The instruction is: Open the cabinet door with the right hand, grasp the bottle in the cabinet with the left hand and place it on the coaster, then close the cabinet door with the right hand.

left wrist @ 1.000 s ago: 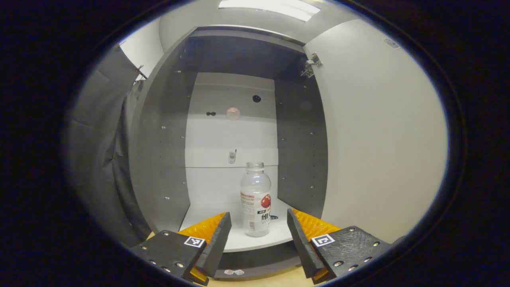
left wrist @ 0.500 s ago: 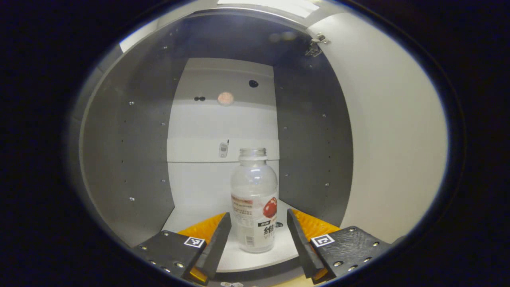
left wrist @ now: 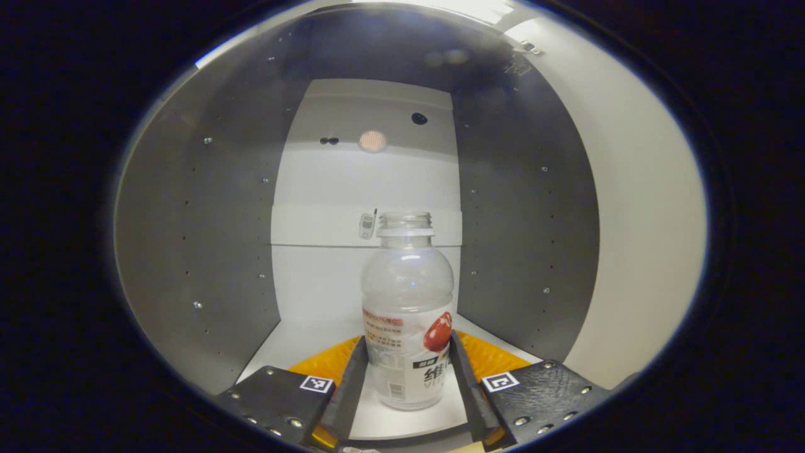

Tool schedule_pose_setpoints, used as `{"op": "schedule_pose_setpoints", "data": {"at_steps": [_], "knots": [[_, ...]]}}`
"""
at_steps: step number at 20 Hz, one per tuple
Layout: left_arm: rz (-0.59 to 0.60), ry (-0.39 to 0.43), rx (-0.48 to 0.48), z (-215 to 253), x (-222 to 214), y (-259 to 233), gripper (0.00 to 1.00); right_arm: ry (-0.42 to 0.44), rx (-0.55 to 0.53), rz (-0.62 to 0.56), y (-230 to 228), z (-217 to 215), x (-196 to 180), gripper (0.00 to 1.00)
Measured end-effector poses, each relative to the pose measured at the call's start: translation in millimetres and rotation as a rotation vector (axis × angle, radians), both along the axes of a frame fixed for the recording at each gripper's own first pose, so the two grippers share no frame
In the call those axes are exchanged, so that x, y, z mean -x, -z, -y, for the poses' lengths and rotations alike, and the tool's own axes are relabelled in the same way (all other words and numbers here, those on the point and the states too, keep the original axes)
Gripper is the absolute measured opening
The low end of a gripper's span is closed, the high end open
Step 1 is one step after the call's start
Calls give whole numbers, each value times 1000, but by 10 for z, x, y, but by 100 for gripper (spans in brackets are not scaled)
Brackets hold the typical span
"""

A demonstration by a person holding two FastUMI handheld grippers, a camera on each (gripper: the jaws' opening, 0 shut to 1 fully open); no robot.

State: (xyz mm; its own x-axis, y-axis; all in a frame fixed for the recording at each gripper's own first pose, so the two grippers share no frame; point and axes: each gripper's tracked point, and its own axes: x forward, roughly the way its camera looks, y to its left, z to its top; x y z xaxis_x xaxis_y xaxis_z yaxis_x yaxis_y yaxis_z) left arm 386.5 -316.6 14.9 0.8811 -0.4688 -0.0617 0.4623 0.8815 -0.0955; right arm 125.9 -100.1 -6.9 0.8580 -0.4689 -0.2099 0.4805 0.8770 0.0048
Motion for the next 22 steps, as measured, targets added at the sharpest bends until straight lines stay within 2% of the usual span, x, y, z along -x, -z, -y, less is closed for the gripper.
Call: {"op": "schedule_pose_setpoints", "data": {"at_steps": [5,10,11,13,14,15,17,18,19,20,22], "knots": [[52,-37,-12,-294,233,-252,70,-47,-10,12,-33,3,31,95],[69,-65,-6,-562,643,-471,70,-110,-21,32,-113,-21,96,95],[71,-74,-4,-599,707,-496,67,-122,-22,35,-128,-36,122,95],[79,-90,-9,-729,901,-541,76,-152,-21,35,-141,-70,169,95],[83,-97,-11,-803,1024,-571,76,-163,-16,33,-149,-70,213,95],[85,-107,-13,-927,1178,-576,70,-173,-13,34,-164,-73,248,95],[80,-126,-10,-1112,1375,-532,70,-193,-14,41,-195,-94,301,95],[76,-134,-5,-1177,1454,-515,76,-200,-17,42,-190,-103,327,95],[73,-141,0,-1266,1555,-489,76,-206,-19,46,-194,-116,356,95],[72,-148,2,-1346,1638,-485,70,-213,-22,48,-190,-139,390,95],[75,-154,-2,-1466,1805,-465,70,-225,-26,48,-180,-154,452,95]]}}
